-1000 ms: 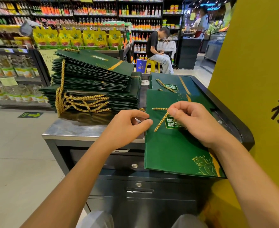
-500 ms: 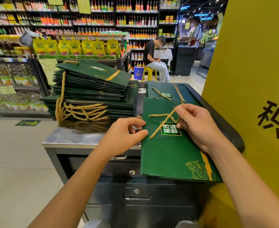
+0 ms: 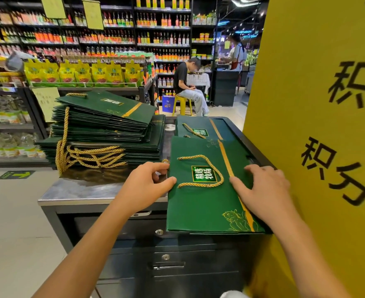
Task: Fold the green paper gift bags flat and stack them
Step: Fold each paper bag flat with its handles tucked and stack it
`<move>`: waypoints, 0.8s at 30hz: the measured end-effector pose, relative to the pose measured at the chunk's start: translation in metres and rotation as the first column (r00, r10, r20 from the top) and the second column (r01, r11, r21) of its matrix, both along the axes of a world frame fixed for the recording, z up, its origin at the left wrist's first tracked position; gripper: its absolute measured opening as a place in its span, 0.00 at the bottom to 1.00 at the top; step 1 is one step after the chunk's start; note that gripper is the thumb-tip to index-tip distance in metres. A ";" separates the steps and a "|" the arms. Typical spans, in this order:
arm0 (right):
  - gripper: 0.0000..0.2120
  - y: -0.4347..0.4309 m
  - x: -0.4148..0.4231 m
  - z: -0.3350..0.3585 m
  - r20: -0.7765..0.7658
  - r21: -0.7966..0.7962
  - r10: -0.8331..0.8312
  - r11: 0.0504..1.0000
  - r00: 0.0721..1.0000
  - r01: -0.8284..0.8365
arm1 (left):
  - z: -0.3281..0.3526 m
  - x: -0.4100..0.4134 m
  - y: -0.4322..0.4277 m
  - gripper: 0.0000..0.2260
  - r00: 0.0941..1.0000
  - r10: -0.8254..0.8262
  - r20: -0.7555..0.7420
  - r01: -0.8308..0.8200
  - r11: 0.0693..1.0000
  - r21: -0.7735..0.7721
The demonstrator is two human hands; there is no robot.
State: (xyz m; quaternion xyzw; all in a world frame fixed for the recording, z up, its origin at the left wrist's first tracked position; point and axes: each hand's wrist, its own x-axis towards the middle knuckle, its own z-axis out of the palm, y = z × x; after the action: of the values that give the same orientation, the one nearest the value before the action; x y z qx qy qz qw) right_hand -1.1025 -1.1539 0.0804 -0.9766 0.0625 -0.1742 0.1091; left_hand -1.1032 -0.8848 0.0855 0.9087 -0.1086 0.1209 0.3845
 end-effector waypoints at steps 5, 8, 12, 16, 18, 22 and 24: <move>0.30 0.004 -0.002 0.001 -0.009 0.067 -0.009 0.998 1.000 0.010 | 0.009 -0.007 -0.008 0.07 0.999 -0.009 -0.048 0.010 0.999 0.031; 0.29 -0.002 -0.006 0.006 -0.009 0.242 0.053 0.969 0.999 -0.049 | 0.003 -0.011 -0.013 0.11 0.998 -0.024 -0.051 0.023 1.000 -0.013; 0.28 -0.011 -0.017 0.011 0.149 0.539 0.167 0.813 0.975 -0.222 | -0.006 -0.020 -0.021 0.17 0.998 -0.059 -0.028 0.052 0.978 -0.200; 0.30 -0.011 -0.018 0.008 0.191 0.653 0.136 0.722 0.972 -0.229 | -0.002 -0.021 -0.026 0.26 1.000 0.024 -0.014 -0.028 0.922 -0.385; 0.31 -0.011 -0.011 0.008 0.210 0.708 0.107 0.669 0.972 -0.227 | 0.004 -0.017 -0.028 0.24 1.000 0.027 0.004 -0.022 0.882 -0.472; 0.33 -0.011 0.019 0.019 0.202 0.747 0.093 0.629 0.975 -0.214 | 0.027 0.005 -0.030 0.21 0.999 0.045 -0.009 -0.043 0.853 -0.520; 0.33 -0.010 0.041 0.030 0.192 0.749 0.099 0.628 0.976 -0.211 | 0.040 0.021 -0.032 0.18 0.998 0.051 -0.031 -0.060 0.870 -0.490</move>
State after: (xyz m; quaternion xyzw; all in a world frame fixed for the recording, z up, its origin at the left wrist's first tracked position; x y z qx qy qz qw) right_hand -1.0619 -1.1639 0.1099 -0.8265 0.0383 -0.1857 0.5300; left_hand -1.0817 -0.9165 0.1257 0.7852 -0.0449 0.1477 0.5996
